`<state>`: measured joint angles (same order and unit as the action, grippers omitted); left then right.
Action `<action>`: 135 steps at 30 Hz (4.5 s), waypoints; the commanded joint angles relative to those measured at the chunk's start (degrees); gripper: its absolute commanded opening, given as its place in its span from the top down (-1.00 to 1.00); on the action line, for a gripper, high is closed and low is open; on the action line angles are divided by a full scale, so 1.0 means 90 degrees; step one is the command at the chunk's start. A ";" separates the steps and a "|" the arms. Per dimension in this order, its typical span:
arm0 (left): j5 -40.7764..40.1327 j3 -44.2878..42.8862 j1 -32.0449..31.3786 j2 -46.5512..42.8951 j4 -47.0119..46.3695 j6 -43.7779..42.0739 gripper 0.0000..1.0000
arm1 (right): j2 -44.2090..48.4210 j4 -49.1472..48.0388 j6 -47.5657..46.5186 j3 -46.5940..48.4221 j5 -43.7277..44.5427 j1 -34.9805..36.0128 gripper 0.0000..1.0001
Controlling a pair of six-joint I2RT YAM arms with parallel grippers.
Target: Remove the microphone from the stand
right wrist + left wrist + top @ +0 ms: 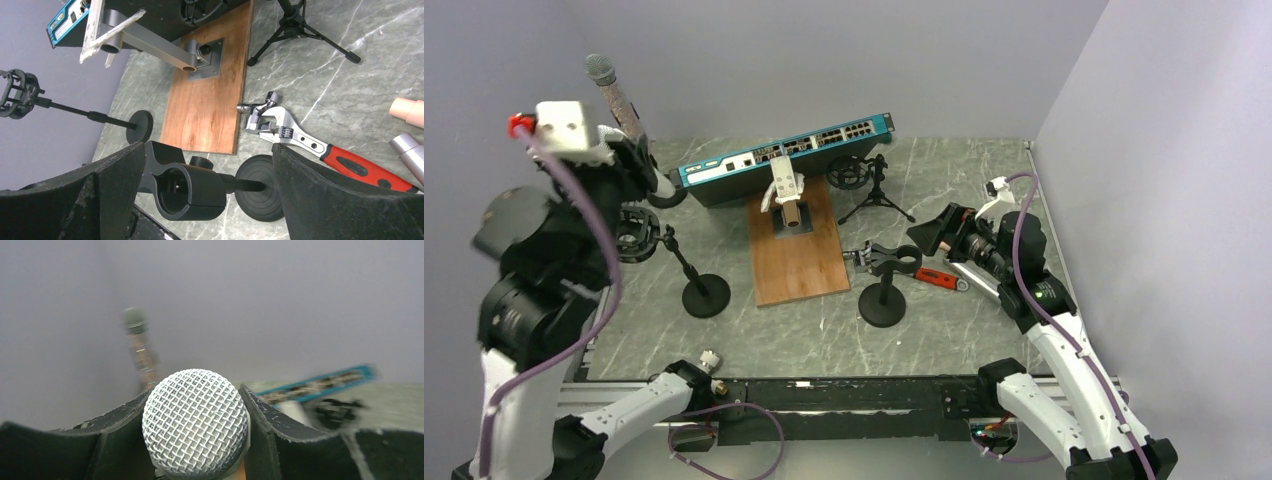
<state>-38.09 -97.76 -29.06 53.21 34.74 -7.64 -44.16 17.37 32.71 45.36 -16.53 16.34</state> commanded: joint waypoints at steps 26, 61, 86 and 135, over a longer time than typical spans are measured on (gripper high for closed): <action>0.8066 0.1934 0.0016 0.0159 -0.0768 0.4858 1.00 | -0.2213 -0.4024 0.0498 0.1544 -0.1891 0.4049 -0.81; 0.8416 0.2535 0.0016 -0.0025 -0.1214 0.5158 1.00 | -0.2674 -0.5131 0.1138 0.1000 -0.1493 0.4101 0.86; 0.3724 0.2128 0.0021 -0.1563 0.0161 0.3144 -0.99 | -0.1462 -0.0501 -0.0086 0.2593 0.4663 0.3376 1.00; 0.3653 0.2965 0.0020 -0.1864 0.0711 0.2458 -0.99 | -0.8897 0.3964 0.5778 0.5194 0.5725 -0.1572 0.34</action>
<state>-5.26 -71.33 -28.86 37.36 42.44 15.29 -125.21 55.33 84.20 94.48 37.01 3.18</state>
